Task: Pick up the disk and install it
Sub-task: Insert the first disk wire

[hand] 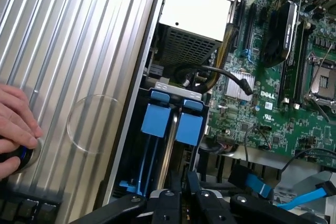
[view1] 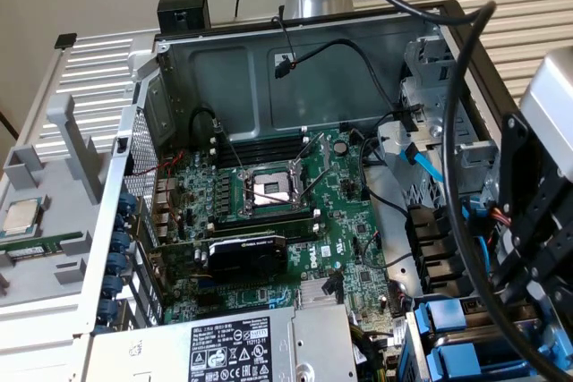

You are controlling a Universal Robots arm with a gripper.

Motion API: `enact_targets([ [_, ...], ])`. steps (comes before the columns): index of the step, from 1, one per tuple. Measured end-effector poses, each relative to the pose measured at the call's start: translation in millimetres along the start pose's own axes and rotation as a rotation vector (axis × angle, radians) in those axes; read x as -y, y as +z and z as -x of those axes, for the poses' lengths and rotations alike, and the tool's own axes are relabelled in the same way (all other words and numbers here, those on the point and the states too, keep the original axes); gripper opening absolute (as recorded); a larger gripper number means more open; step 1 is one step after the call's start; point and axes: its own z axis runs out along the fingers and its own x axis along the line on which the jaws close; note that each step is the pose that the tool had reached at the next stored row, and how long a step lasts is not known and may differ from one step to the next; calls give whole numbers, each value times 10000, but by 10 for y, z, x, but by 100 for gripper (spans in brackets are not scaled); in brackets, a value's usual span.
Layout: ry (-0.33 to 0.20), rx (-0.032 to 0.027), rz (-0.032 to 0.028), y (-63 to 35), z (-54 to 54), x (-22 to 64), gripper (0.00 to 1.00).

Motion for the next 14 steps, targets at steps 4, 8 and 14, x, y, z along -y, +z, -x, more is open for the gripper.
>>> enact_targets([
  [4,339,43,-45,0,1,0,16],
  [8,658,89,-70,0,0,0,16],
  [14,1279,202,-30,0,0,0,16],
])
